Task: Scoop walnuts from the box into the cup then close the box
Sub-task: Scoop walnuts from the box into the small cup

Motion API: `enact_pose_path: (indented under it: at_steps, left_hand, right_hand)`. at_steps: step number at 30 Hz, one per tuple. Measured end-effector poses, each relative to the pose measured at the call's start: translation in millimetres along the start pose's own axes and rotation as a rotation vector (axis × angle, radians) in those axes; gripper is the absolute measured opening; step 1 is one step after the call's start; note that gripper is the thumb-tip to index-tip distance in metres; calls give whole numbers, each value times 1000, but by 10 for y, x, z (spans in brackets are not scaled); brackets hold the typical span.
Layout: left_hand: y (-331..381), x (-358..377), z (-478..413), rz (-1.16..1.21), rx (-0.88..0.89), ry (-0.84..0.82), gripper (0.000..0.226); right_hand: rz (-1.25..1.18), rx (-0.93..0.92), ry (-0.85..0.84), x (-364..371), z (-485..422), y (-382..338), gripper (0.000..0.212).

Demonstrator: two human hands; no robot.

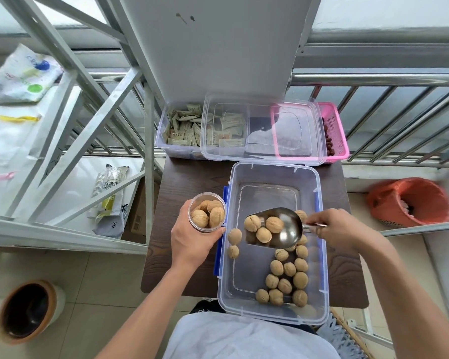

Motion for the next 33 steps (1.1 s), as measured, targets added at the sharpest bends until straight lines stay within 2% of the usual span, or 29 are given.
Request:
enact_pose_path:
  at_steps: [7, 13, 20, 27, 33]
  left_hand:
    - [28, 21, 9, -6, 15, -8, 83]
    - [27, 47, -2, -28, 25, -25, 77]
    - [84, 60, -20, -9, 47, -39, 64]
    - [17, 87, -47, -33, 14, -20, 75]
    - [49, 74, -35, 3, 33, -15, 73]
  right_hand:
    - [-184, 60, -1, -95, 96, 69, 20]
    - [-291, 29, 44, -339, 313, -205, 17]
    - [-181, -17, 38, -655, 448, -675, 18]
    - [-36, -20, 14, -797, 535, -1075, 16]
    - [4, 3, 6, -880, 615, -1117, 18]
Point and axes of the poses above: each hand's wrist, its own z-axis away from the middle knuckle, its own x-axis out of the palm, y = z × x, the point moved 1 cm from there along -z, towards the middle knuckle, and after that the axes turned 5 degrees about z, right-handed, at the moved point
